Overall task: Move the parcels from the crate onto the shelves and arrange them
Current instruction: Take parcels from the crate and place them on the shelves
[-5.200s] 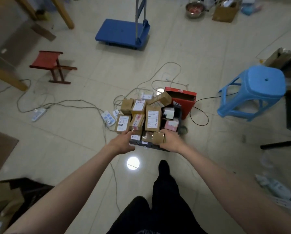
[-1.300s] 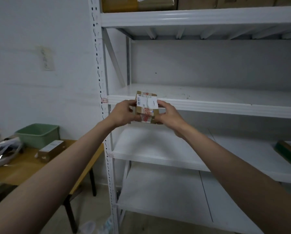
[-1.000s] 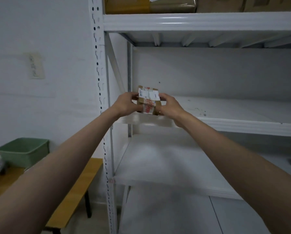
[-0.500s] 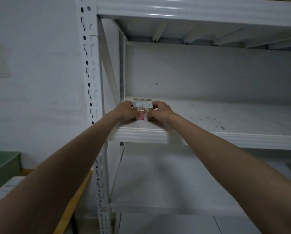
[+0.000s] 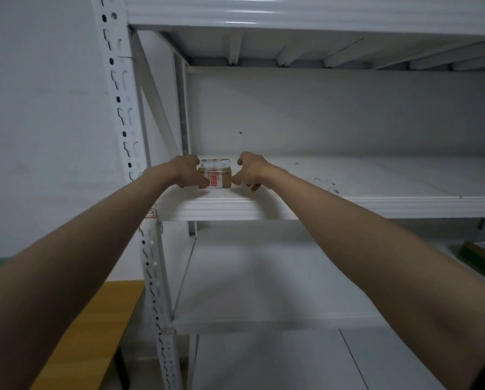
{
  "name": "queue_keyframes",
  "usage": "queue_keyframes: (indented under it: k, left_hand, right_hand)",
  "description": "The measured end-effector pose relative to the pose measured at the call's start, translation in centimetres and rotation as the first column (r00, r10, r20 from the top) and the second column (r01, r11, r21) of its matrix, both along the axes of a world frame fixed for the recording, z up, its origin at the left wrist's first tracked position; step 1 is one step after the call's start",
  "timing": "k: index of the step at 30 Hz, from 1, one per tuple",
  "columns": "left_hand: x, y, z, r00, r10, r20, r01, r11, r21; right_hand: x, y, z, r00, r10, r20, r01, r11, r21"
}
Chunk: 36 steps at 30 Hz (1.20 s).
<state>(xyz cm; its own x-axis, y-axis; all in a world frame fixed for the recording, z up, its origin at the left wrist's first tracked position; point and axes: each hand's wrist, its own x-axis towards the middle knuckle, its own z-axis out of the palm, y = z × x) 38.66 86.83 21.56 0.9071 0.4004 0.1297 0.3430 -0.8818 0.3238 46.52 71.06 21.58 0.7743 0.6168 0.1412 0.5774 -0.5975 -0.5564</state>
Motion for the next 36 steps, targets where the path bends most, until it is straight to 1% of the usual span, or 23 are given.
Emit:
queue_keyframes:
  k: [2,4,7,9,11,15,20,24,27,31,36]
  left_hand:
    - [-1.1,-0.9,0.1,1.0,-0.017,0.009,0.017,1.0,0.026]
    - [-2.2,-1.8,-0.2,0.999,-0.03,-0.012,0.031,0.999,0.019]
    - [-4.0,-3.4,-1.3,0.987,-0.034,-0.156,0.033,0.999,-0.008]
    - [-5.5,-4.9,-2.2,0.968,-0.019,-0.249,0.017,1.0,-0.01]
    - [-6.9,-6.6,-3.1,0.957,0.008,-0.292,-0.006,1.0,0.011]
    - [-10.5,-10.5,-5.9,0.951,0.122,-0.283,-0.082,0.985,0.15]
    - [-16.2,-15.4,-10.8,0.931,0.217,-0.293,-0.192,0.975,0.11]
    - [-21.5,-19.5,-15.1,0.883,0.301,-0.36,-0.287,0.953,0.092]
    - [-25.9,-21.9,-17.8,0.837,0.367,-0.406,-0.376,0.925,0.06]
    - [-32.3,-24.3,-20.6,0.764,0.441,-0.471,-0.498,0.867,0.005]
    - [-41.2,-26.6,-23.9,0.685,0.516,-0.515,-0.613,0.79,-0.025]
  right_hand:
    - [-0.7,-1.1,-0.1,0.998,0.019,0.062,-0.015,0.998,-0.069]
    - [-1.5,-2.1,-0.4,0.991,0.038,0.128,-0.019,0.99,-0.142]
    - [-2.3,-3.6,-1.4,0.981,0.087,0.175,-0.044,0.97,-0.239]
    - [-3.0,-4.8,-1.9,0.976,0.131,0.171,-0.078,0.956,-0.284]
    - [-3.6,-6.2,-2.4,0.971,0.177,0.161,-0.118,0.939,-0.322]
    - [-5.4,-9.4,-4.1,0.949,0.305,0.078,-0.252,0.884,-0.395]
    - [-9.1,-13.1,-9.2,0.896,0.441,0.045,-0.37,0.801,-0.471]
    - [-13.2,-15.5,-13.7,0.84,0.543,0.005,-0.465,0.723,-0.511]
    - [-16.8,-16.6,-16.4,0.786,0.617,-0.035,-0.532,0.646,-0.548]
    - [-22.2,-17.2,-19.1,0.686,0.724,-0.078,-0.624,0.529,-0.576]
    - [-29.8,-16.9,-21.8,0.571,0.805,-0.164,-0.722,0.396,-0.568]
